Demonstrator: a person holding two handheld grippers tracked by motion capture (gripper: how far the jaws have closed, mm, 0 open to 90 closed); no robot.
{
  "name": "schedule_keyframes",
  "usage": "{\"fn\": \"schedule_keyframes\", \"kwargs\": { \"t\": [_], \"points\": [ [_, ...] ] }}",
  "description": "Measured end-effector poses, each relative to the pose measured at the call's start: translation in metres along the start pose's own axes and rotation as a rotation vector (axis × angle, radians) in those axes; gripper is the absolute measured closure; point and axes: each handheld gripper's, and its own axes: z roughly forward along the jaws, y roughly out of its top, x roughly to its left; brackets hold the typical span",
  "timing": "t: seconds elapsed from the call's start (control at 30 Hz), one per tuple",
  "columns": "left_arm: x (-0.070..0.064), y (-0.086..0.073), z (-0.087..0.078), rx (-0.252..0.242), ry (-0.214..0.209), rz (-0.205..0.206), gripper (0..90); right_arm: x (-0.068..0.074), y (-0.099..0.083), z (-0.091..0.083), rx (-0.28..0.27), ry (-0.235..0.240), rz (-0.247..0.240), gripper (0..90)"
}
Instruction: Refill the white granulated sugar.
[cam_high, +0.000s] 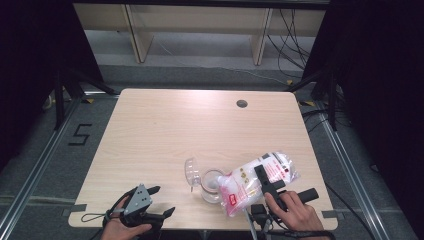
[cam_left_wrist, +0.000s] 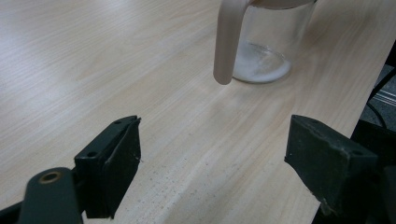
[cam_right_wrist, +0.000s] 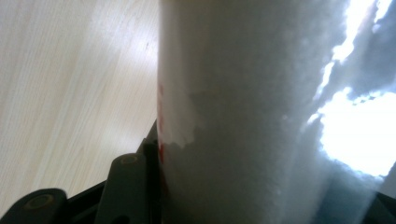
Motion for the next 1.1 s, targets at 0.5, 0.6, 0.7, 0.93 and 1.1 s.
{"fn": "schedule_keyframes", "kwargs": {
  "t": [0.5, 0.6, 0.7, 0.93, 1.1],
  "points": [
    [0.000, 0.000, 0.000, -0.003, -0.003, -0.008, 17.8, -0.001, -0.004, 0.009, 0.014, 0.011, 0.022, 53.3],
    [0.000, 0.000, 0.000, -0.004, -0.004, -0.010, 17.7, 0.000, -0.007, 0.007, 0.008, 0.011, 0.022, 53.4],
    [0.001, 0.000, 0.000, -0.003, -0.003, 0.011, 17.7, 0.002, -0.006, 0.003, 0.010, 0.016, 0.046, 53.5],
    [-0.001, 0.000, 0.000, -0.002, -0.007, -0.015, 17.8, 0.000, -0.002, 0.006, -0.025, 0.017, 0.047, 53.6],
    [-0.002, 0.000, 0.000, -0.009, -0.008, -0.017, 17.8, 0.002, -0.004, 0.010, -0.013, 0.021, 0.082, 53.8]
  ]
}}
